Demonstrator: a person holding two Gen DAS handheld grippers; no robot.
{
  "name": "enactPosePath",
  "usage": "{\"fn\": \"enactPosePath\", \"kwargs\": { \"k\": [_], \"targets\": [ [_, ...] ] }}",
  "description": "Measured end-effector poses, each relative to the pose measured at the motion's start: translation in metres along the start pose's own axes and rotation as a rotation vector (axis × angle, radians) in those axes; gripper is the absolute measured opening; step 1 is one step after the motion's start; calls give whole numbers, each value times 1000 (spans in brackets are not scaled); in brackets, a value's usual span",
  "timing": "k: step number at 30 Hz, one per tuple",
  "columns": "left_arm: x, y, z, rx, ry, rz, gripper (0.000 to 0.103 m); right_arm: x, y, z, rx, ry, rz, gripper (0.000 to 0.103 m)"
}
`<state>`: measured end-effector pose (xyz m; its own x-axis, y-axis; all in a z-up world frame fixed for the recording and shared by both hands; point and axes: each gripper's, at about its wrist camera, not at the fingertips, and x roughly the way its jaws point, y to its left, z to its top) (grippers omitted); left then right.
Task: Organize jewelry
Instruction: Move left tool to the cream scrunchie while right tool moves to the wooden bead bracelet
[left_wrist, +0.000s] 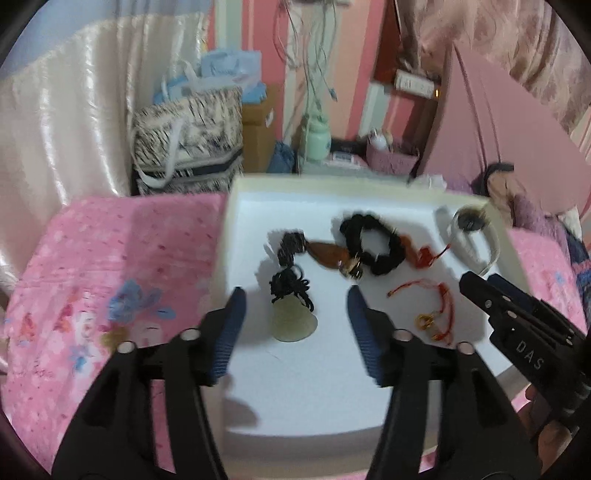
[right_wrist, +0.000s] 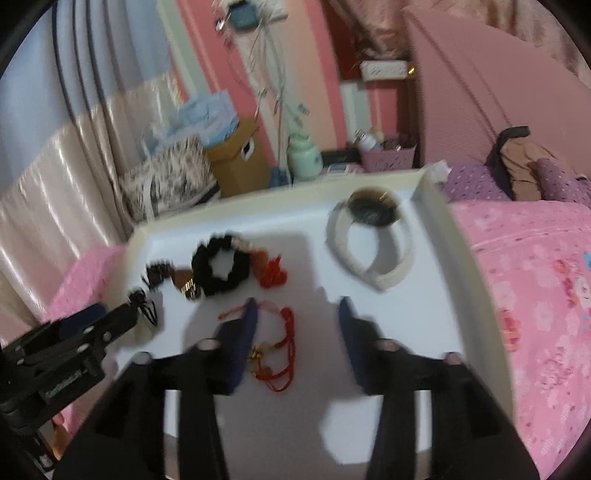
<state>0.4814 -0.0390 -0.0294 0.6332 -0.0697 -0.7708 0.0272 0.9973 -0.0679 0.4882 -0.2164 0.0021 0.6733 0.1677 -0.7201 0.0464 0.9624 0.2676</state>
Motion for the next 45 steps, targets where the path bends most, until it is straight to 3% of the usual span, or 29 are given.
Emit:
{"fn": "enactPosePath", "kwargs": {
  "k": [3, 5, 9, 12, 18, 24, 28, 32, 39, 45],
  "targets": [
    [-30, 1, 2, -15, -39, -11, 80, -25, -7, 6, 20, -35, -7, 52],
    [-53, -1, 1, -5, -56, 15, 85, -42, -12, 7, 26, -44, -24, 58],
    [-100, -2, -5, 45, -97, 54, 97, -81, -16, 0, -14, -33, -65, 61],
    [-138, 5, -13, 60, -127, 70, 100, -118, -16, -12, -64, -45, -93, 76],
    [-201, 21, -48, 71, -147, 74, 100, -193, -12, -49, -152, -89, -128, 81],
    [-242, 37, -90, 62, -158, 60, 100, -240, -4, -92, -207, -105, -146, 82],
    [-251, 43, -121, 60, -150, 41, 100, -255, 1, -122, -240, -124, -165, 82],
    [-245, 48, -159, 68, -146, 74, 100, -256, -6, -150, -229, -129, -185, 82],
    [-211, 56, -218, 59, -70, 24, 100, -235, -31, -210, -192, -130, -248, 82],
    [-184, 59, -245, 29, -63, 11, 100, -226, -35, -233, -218, -120, -283, 82]
  ]
}}
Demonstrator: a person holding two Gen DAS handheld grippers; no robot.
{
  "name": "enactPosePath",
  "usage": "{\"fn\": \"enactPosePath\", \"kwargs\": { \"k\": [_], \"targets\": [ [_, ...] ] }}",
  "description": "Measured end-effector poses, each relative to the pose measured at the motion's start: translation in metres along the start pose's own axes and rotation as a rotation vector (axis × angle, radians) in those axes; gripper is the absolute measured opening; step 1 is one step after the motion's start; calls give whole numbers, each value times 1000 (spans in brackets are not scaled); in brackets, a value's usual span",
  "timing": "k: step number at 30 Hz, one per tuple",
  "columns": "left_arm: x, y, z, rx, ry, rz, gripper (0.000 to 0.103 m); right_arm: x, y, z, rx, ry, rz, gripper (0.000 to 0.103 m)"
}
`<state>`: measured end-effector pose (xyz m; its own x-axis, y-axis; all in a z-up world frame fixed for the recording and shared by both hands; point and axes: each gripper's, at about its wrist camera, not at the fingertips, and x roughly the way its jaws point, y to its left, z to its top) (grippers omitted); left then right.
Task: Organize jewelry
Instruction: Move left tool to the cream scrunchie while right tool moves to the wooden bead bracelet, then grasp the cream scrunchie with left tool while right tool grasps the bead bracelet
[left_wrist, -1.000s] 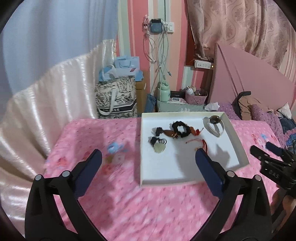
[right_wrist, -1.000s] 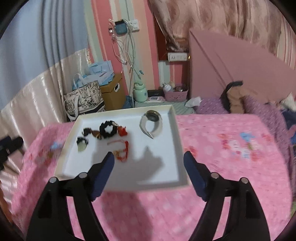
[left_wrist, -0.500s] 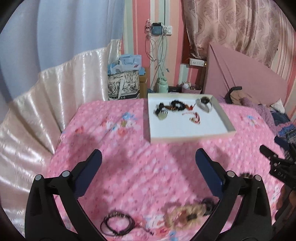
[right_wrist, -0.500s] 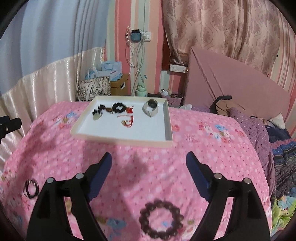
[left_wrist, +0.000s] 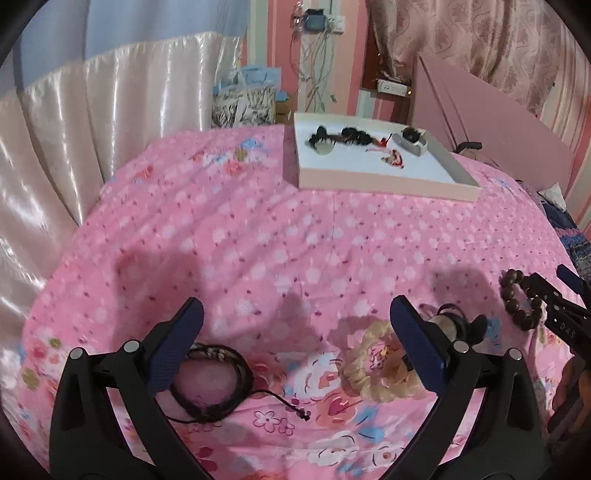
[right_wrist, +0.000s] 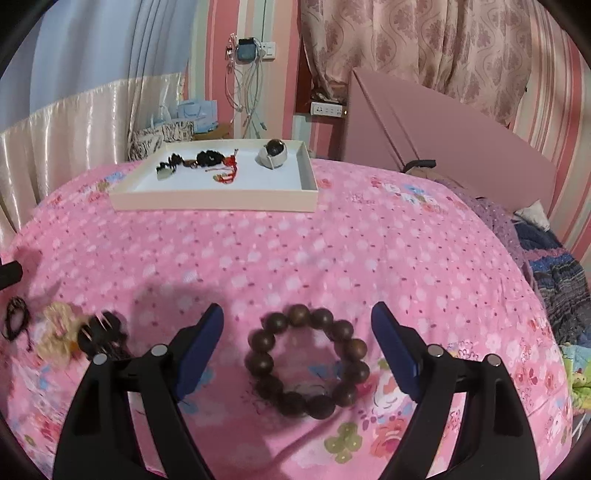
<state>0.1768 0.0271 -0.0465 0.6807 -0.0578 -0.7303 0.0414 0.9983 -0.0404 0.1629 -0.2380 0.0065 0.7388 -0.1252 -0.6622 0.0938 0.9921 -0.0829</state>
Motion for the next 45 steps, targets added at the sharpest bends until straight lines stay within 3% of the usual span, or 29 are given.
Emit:
{"fn": "enactPosePath", "kwargs": {
  "k": [5, 8, 14, 26, 37, 45],
  "targets": [
    [15, -9, -12, 36, 42, 7, 100, 8, 5, -11, -29, 25, -13, 82],
    [20, -11, -15, 39, 54, 13, 100, 15, 1, -15, 7, 59, 23, 82],
    [22, -13, -16, 50, 33, 38, 100, 26, -1, -21, 26, 97, 32, 82],
    [33, -25, -21, 111, 65, 37, 100, 32, 6, -25, -7, 121, 26, 82],
    [40, -21, -23, 80, 96, -1, 98, 33, 7, -27, -4, 143, 42, 82],
    [48, -30, -26, 113, 136, -47, 87, 36, 7, -29, -7, 154, 42, 82]
  ]
}}
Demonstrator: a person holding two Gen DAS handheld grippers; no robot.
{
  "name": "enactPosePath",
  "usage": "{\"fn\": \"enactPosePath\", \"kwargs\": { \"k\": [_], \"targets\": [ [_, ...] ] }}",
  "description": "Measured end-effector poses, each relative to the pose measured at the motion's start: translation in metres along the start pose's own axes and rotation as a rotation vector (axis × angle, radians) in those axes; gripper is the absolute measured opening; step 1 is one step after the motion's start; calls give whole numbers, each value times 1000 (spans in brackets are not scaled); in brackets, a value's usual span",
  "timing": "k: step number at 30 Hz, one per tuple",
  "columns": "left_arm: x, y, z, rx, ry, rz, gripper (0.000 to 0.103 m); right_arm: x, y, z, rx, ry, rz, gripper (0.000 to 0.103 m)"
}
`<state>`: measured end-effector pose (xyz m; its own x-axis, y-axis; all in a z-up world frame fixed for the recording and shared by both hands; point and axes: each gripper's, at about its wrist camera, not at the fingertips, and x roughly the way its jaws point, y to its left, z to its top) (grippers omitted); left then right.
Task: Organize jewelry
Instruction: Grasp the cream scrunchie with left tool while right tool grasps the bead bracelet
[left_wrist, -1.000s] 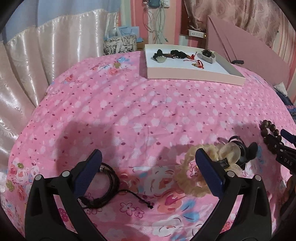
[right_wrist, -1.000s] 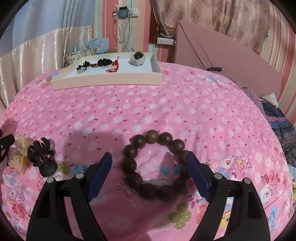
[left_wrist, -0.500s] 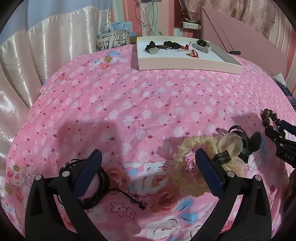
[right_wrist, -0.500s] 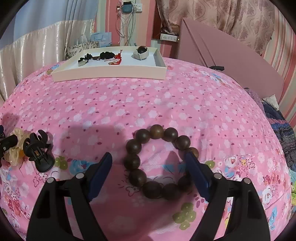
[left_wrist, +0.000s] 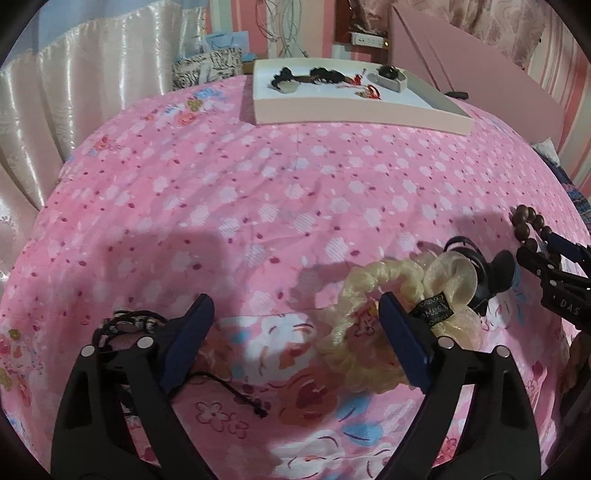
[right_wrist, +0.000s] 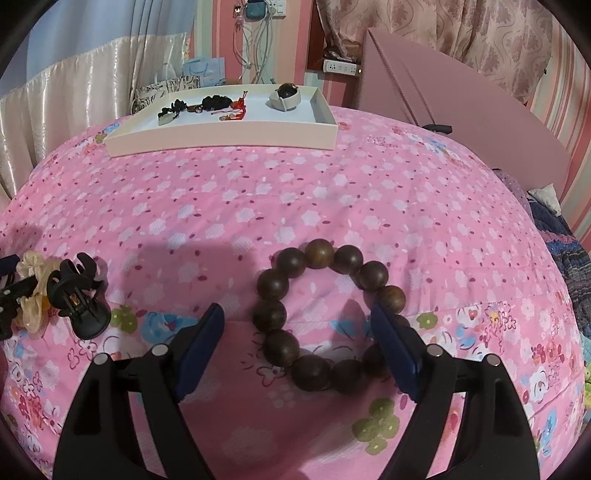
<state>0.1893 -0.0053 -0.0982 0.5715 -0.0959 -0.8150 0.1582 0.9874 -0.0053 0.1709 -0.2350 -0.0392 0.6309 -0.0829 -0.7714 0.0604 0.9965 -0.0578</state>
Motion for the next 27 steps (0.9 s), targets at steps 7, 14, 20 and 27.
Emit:
{"fn": "enactPosePath", "kwargs": {
  "k": [7, 14, 20, 27],
  "targets": [
    [2, 2, -2, -5, 7, -8, 72, 2, -2, 1, 9, 9, 23, 74],
    [0, 0, -3, 2, 6, -5, 63, 6, -5, 1, 43, 22, 61, 62],
    [-1, 4, -3, -10, 7, -12, 57, 5, -9, 1, 74, 17, 79, 42],
    [-3, 6, -4, -17, 5, -22, 39, 4, -3, 2, 47, 8, 103, 23]
  ]
}}
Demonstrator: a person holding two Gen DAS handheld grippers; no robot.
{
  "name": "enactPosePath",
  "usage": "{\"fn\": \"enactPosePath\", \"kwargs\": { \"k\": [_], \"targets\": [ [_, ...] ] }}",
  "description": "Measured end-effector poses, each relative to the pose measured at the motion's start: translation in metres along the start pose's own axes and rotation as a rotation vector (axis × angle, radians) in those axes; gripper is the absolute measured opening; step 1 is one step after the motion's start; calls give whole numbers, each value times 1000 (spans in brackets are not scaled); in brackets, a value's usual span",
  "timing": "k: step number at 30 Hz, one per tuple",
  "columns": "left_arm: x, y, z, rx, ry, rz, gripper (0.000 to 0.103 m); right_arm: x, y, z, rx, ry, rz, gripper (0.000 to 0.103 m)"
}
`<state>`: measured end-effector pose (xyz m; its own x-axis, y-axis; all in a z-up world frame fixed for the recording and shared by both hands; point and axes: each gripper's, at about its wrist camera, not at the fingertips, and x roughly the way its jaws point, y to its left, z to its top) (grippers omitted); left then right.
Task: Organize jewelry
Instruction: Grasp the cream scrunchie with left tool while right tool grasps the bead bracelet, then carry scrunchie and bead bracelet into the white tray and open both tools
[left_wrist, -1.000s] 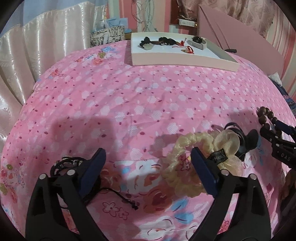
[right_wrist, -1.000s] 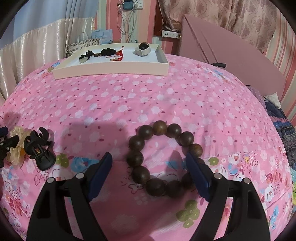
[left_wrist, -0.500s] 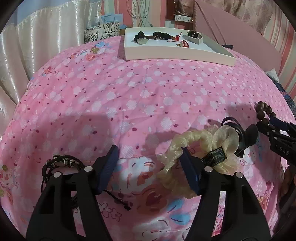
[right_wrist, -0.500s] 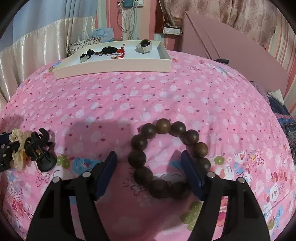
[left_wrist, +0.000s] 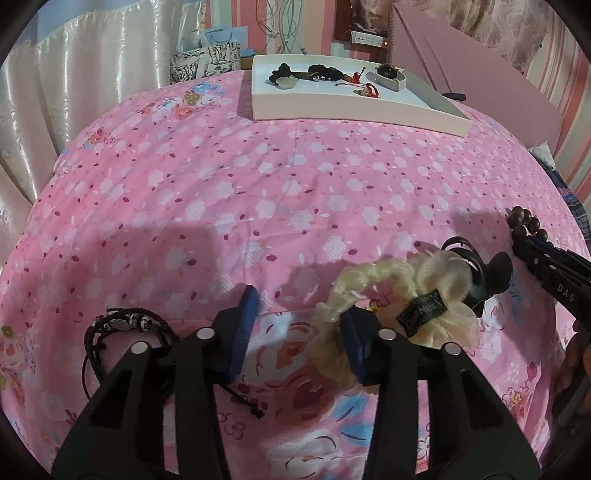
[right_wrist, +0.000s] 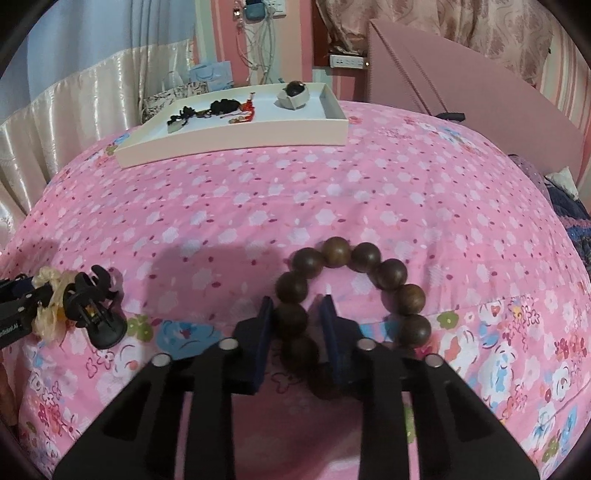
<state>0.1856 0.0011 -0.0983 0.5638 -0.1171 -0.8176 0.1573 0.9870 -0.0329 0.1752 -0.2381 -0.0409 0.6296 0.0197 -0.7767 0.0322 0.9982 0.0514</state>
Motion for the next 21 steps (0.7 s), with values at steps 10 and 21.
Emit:
{"fn": "enactPosePath", "kwargs": {
  "k": [10, 21],
  "targets": [
    [0, 0, 1, -1, -1, -24, 20, 0, -2, 0, 1, -3, 13, 23],
    [-2, 3, 1, -14, -6, -19, 8, -1, -4, 0, 9, -10, 22, 19]
  ]
}}
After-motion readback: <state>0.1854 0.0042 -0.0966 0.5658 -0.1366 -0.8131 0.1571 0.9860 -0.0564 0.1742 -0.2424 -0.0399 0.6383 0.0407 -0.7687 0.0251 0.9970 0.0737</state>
